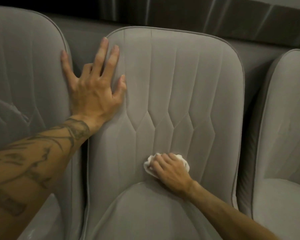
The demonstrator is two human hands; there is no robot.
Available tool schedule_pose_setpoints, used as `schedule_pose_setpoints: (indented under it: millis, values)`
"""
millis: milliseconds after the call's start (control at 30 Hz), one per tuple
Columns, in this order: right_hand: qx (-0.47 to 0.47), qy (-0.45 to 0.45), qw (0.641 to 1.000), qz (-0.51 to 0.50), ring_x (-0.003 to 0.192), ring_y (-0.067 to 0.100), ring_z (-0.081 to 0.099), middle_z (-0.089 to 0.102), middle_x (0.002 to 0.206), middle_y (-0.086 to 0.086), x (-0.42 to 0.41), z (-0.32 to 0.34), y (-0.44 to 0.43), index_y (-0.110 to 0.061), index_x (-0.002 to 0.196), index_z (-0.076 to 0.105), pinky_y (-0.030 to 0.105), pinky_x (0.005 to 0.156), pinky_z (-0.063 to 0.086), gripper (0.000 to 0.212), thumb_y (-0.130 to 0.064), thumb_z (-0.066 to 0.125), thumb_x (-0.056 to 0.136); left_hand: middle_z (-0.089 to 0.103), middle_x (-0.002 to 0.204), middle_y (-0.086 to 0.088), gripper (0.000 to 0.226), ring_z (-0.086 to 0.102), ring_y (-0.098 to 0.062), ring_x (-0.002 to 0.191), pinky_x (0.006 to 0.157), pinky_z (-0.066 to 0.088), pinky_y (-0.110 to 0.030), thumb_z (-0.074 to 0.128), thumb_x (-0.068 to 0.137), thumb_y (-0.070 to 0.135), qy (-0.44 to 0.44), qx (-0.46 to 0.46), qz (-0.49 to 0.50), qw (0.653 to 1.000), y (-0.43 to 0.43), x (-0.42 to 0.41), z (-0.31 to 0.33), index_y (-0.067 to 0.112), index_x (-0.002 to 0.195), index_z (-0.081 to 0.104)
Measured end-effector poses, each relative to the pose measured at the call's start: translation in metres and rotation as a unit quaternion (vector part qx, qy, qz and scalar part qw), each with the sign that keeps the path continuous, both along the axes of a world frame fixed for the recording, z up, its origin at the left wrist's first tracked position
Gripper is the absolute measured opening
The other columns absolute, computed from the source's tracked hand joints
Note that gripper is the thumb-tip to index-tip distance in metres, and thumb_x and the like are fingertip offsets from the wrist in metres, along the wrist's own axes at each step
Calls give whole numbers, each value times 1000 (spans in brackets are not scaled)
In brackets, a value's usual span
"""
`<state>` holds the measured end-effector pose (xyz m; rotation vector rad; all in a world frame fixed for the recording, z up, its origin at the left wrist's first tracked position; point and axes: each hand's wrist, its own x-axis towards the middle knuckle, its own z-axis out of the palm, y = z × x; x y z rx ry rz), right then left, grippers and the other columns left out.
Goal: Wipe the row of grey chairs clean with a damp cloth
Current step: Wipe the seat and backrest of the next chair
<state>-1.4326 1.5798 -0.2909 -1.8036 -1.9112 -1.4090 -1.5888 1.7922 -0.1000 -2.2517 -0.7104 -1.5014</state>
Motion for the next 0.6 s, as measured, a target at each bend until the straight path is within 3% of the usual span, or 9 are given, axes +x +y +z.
schedule_pose_setpoints:
  millis: [67,133,200,267,333,400,467,533,600]
  values:
    - [-25,-29,999,14,72,28,61,67,94,11,9,22,-3,-12,93,63,37,66,42,22,-25,48,105,18,173,3,63,60,-29,118,121,7,-73,31,107,51,1,-1,0,1000,-1,0,0,29,165,21]
    - [109,38,993,-16,73,31,57,65,93,15,15,62,14,-11,94,57,40,67,44,29,-31,43,108,17,173,3,63,60,-29,118,121,7,-73,31,107,52,-1,-1,1,1000,0,1,0,29,164,21]
    - [255,135,955,-70,76,30,52,61,92,12,21,103,32,-12,93,56,42,67,42,27,-36,56,104,18,173,3,63,61,-29,118,120,7,-74,31,107,52,-2,-2,-2,1000,0,1,-1,29,164,21]
    - [308,174,931,-89,75,28,51,59,91,10,15,105,42,-13,92,58,41,66,42,24,-35,61,101,18,173,3,63,61,-28,118,120,8,-74,31,107,52,-2,-1,-2,1000,0,1,0,29,164,22]
    - [243,158,954,-75,72,28,51,58,88,10,0,70,40,-11,91,62,40,64,41,22,-30,59,102,19,173,3,63,60,-28,118,121,8,-73,31,107,52,-1,-2,2,1000,0,1,-1,29,164,22]
    - [103,127,986,-24,71,29,55,60,90,10,-19,34,26,-10,90,64,39,62,43,23,-28,55,102,19,173,3,63,60,-27,117,121,8,-73,31,107,52,0,-1,4,1000,-1,1,-1,29,164,23]
    - [36,110,993,7,71,30,57,62,89,9,-21,33,19,-11,89,65,38,61,46,30,-31,49,103,19,173,3,62,60,-28,117,121,9,-73,31,107,51,1,0,5,1000,-1,1,0,29,164,23]
    - [84,102,991,7,69,30,57,61,85,11,-14,72,27,-11,90,60,38,61,45,26,-32,50,102,18,173,3,62,60,-27,116,121,8,-72,31,107,51,0,-1,4,1000,-1,2,0,29,164,23]
    - [202,103,974,-23,70,31,55,59,83,15,-2,134,49,-10,92,54,40,63,43,23,-30,54,102,17,173,4,63,61,-27,116,121,7,-72,31,107,52,2,0,5,1000,1,2,-1,29,165,22]
